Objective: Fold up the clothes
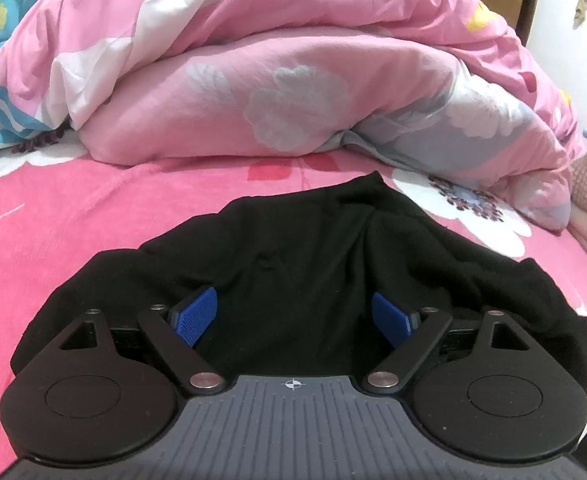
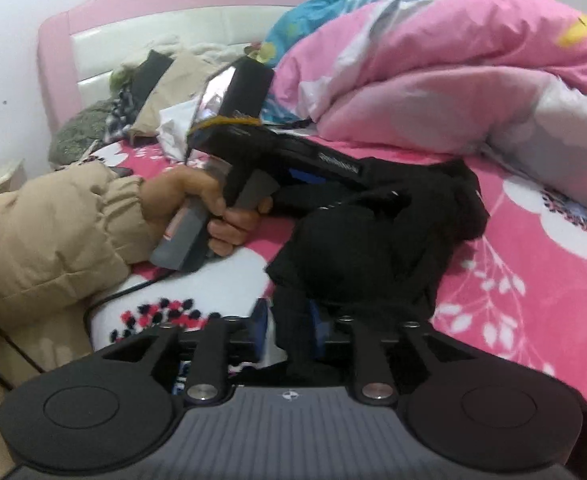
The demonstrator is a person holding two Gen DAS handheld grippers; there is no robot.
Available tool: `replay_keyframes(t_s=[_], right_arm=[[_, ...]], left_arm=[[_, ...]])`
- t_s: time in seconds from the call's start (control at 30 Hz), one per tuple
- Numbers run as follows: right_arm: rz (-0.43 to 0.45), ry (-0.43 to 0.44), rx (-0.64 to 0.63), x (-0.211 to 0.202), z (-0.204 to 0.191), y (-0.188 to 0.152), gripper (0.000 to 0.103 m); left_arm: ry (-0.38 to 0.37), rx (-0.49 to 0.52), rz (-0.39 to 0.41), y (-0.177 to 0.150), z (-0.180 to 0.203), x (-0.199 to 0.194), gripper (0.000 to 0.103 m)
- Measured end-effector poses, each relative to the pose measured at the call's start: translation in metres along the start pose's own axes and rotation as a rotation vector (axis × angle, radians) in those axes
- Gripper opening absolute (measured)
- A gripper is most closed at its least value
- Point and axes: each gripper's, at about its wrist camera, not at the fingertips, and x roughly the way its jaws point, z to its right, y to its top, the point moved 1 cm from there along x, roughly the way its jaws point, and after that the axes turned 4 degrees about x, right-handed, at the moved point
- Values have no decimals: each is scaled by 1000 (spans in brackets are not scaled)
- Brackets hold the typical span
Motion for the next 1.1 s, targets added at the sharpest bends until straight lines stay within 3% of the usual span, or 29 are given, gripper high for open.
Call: replay_keyframes(t_s=[0.07, 0.27, 0.43, 0.7, 0.73, 0.8, 0.83, 0.87, 1.1], right_arm=[[19, 3, 17, -16, 4, 5, 44], [96, 86, 178, -50, 37, 32, 45], [116, 59, 328, -45, 87, 49, 45], [-94, 29, 607, 51, 164, 48, 46], [-104, 28, 602, 60, 165, 48, 43], [-84, 29, 578, 68, 162, 50, 29], [-69, 27, 570, 68, 160, 52, 16], [-46, 13, 551, 66, 156, 54, 12], [99, -173, 358, 25, 132, 77, 9]], left_arm=[[5, 11, -2, 0, 2, 1, 88], [5, 10, -3, -1, 2, 1, 88], [6, 12, -4, 0, 2, 2, 88], [12, 21, -11, 0, 3, 3, 89], [12, 21, -12, 0, 3, 4, 89], [13, 22, -14, 0, 3, 4, 89], [14, 24, -14, 0, 3, 4, 89], [15, 25, -15, 0, 3, 5, 89], [18, 29, -15, -1, 4, 5, 89]])
